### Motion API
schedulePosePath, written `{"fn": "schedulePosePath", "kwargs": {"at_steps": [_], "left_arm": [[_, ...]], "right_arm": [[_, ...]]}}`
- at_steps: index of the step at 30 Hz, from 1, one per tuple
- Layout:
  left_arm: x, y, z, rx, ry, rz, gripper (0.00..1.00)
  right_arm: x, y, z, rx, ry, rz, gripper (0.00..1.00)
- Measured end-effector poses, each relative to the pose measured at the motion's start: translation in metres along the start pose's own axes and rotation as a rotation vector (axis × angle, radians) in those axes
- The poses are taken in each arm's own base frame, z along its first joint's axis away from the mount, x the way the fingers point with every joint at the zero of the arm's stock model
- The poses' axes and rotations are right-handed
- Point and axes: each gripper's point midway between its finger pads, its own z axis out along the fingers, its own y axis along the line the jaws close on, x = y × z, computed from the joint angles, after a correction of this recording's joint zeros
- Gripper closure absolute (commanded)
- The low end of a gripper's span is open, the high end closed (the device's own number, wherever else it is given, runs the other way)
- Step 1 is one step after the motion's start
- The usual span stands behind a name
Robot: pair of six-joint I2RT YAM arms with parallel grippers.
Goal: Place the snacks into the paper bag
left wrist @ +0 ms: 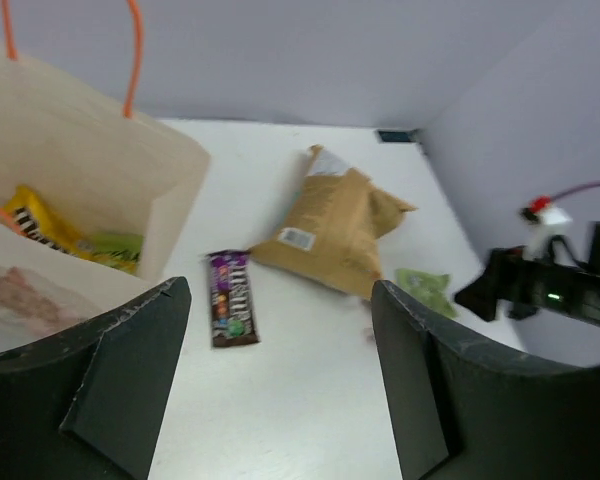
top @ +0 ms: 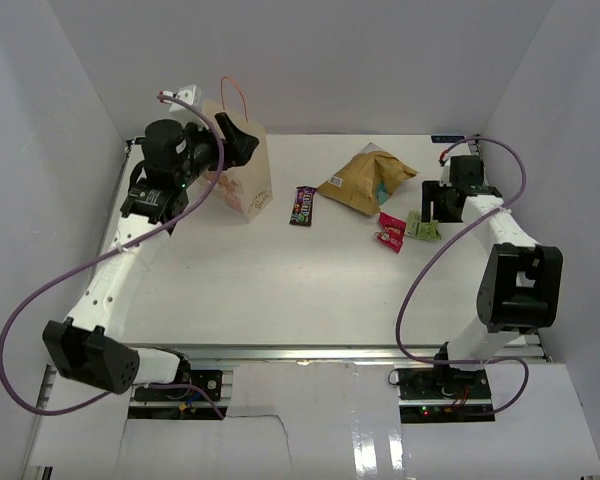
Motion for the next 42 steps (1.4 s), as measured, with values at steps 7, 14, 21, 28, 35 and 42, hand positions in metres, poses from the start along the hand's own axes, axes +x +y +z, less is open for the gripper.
{"fn": "schedulePosePath", "kwargs": {"at_steps": [7,14,21,28,35,42], "left_arm": [[0.045,-0.029,-0.057,0.202,-0.002,-0.108,0.16],[0.139,-0.022,-0.057,0.262,0.2,-0.315,0.13],[0.175,-0.059,-0.05,0.37,0.311,-0.369,0.13],[0.233,-0.097,-0.023,0.443,0.475,-0.395,0.13],[0.276,-0.126,0.006,0.496,0.591,-0.424,0.12],[0.299,-0.156,0.03,0.564,0.652,-0.429,0.12]], "right_arm": [[0.027,-0.026,0.046,0.024,0.124,0.143,0.28],[0.046,-0.014,0.077,-0.07,0.207,0.231,0.52],[0.039,-0.011,0.082,-0.143,0.189,0.29,0.87],[0.04,-0.012,0.079,-0.198,0.152,0.292,0.92],[0.038,0.02,0.023,-0.464,0.022,0.135,0.92],[0.016,0.074,-0.038,-0.773,-0.15,-0.065,0.92]]}}
